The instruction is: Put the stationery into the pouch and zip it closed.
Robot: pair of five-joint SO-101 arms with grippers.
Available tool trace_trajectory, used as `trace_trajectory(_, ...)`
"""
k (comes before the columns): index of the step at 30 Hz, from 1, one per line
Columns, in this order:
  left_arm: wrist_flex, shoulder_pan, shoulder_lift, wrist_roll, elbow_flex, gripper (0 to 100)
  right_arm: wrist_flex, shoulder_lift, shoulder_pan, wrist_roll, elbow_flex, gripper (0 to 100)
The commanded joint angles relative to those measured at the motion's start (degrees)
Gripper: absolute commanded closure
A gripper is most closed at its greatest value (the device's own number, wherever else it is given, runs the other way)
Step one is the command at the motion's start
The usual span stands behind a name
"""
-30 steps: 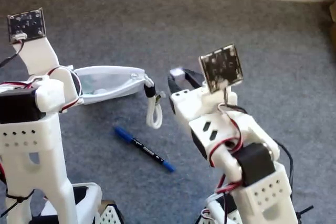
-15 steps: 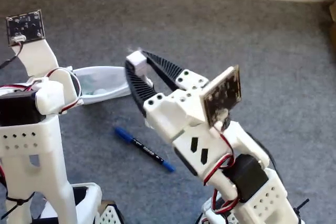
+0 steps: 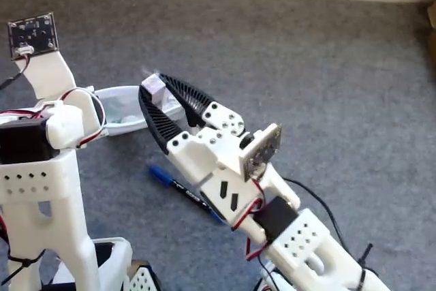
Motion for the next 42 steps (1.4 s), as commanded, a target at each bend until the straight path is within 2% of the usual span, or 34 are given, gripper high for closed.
trace_trajectory(1, -0.70, 0.75, 0.22, 0.62, 0.13, 99, -8.04, 6.90, 1.36, 0.53, -0.57, 99.5)
trace_trajectory(5, -0.62, 0.66, 0.22, 0.53, 0.22, 99, -16.40, 14.99, 3.03, 0.35, -0.57, 99.5)
trace_trajectory(13, -0.62, 0.66, 0.22, 0.53, 0.22, 99, -23.08, 22.11, 2.95, 0.44, -0.04, 99.5)
trace_trajectory(19, -0.70, 0.66, 0.22, 0.53, 0.22, 99, -22.99, 22.29, 2.77, 0.70, 0.04, 98.9)
trace_trajectory(21, -0.70, 0.66, 0.22, 0.53, 0.22, 99, -22.81, 22.29, 2.77, 0.70, 0.13, 94.8)
trace_trajectory(25, -0.70, 0.66, 0.31, 0.53, 0.22, 99, -18.07, 22.20, 2.77, 0.44, 0.04, 81.9)
trace_trajectory(37, -0.79, 0.66, 0.31, 0.44, 0.22, 99, -16.57, 18.15, 2.77, 0.44, -0.04, 84.0)
trace_trajectory(42, -0.79, 0.66, 0.31, 0.44, 0.22, 99, -0.13, 7.16, 2.68, 0.26, -0.57, 84.0)
